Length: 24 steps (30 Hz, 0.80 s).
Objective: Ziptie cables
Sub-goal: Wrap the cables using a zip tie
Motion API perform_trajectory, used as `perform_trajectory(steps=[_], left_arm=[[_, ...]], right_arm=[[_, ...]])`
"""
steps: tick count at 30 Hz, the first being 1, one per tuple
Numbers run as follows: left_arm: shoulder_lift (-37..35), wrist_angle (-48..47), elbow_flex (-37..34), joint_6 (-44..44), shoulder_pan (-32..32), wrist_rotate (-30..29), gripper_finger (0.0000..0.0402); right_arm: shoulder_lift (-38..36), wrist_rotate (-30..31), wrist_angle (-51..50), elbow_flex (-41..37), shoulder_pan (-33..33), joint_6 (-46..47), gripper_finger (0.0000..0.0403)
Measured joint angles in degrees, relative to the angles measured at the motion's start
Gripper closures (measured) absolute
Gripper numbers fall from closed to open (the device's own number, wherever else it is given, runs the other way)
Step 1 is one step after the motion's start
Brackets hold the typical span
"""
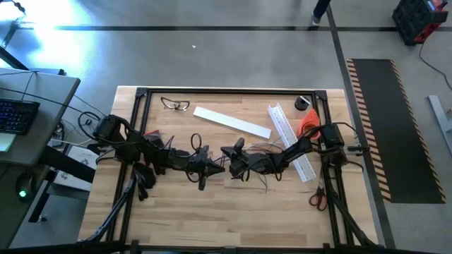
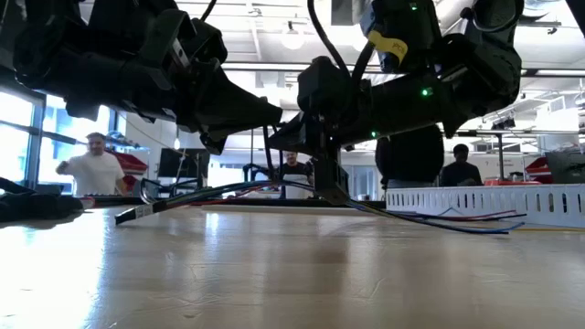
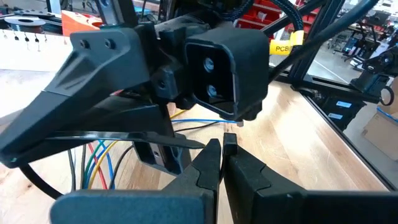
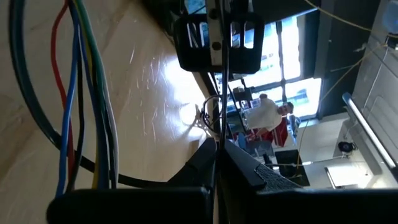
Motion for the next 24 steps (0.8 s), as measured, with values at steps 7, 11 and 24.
perform_trajectory(steps=[7,11,24], left_arm=[[0.0,-0.02,0.02,-0.01,0.0,0.02,0.0402],[0.0,-0.02,0.02,-0.01,0.0,0.03,0.0402],[0.0,-0.02,0.02,-0.03,-0.02,0.03,0.0402]], right_arm=[[0.0,-0.48,0.0,0.0,0.41,0.07,0.0403],[0.0,-2.19,0.52,0.0,0.4,0.47,0.0403],[0.0,-2.43,1.33,0.0,0.11,2.82,0.0403]])
